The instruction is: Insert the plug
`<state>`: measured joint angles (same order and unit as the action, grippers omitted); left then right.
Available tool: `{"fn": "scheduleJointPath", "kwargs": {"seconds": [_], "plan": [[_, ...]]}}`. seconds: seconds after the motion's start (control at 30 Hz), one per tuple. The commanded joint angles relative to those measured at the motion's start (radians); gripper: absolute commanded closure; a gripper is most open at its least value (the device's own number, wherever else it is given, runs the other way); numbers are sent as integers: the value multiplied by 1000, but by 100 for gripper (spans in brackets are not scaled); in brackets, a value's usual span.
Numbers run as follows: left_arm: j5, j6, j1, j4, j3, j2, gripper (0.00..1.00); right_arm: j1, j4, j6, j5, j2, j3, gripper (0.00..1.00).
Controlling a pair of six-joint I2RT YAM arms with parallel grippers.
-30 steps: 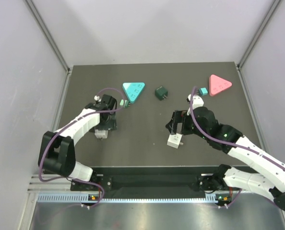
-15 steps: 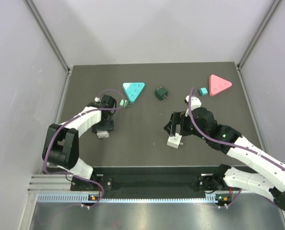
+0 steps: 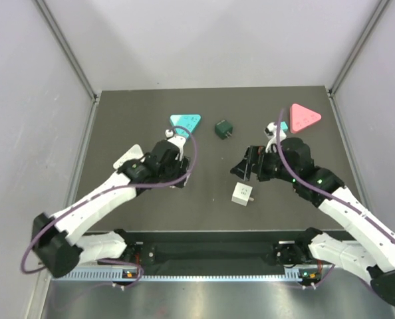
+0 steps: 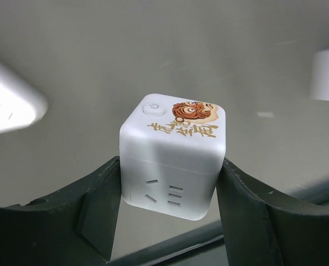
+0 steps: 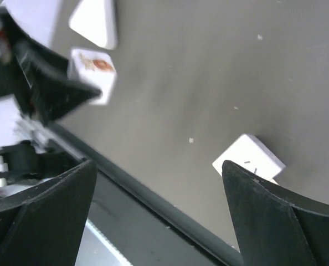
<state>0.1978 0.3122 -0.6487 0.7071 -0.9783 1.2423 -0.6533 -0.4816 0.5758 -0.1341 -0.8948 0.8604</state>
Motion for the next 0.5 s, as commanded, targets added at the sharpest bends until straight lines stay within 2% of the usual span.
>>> {"fn": "scheduleJointPath", "kwargs": {"seconds": [0.0,0.07,0.2,0.33,0.47], "plan": [[-64,-61,-104,-144,30,-156,100,83,54,-2,-268,-22,104,6],[-80,-68,-161,-196,52,-217,100,89,54,-27,-335,-56,130,8],[-118,-91,-236,-233,52,-241,100,86,69,-28,-525,-168,155,9],[-101,-120,-310,-235,20,-210,100,47,164,33,-555,-210,118,9],[-100,-148,-348,-251,1,-198,100,3,182,70,-550,-263,123,9]]}}
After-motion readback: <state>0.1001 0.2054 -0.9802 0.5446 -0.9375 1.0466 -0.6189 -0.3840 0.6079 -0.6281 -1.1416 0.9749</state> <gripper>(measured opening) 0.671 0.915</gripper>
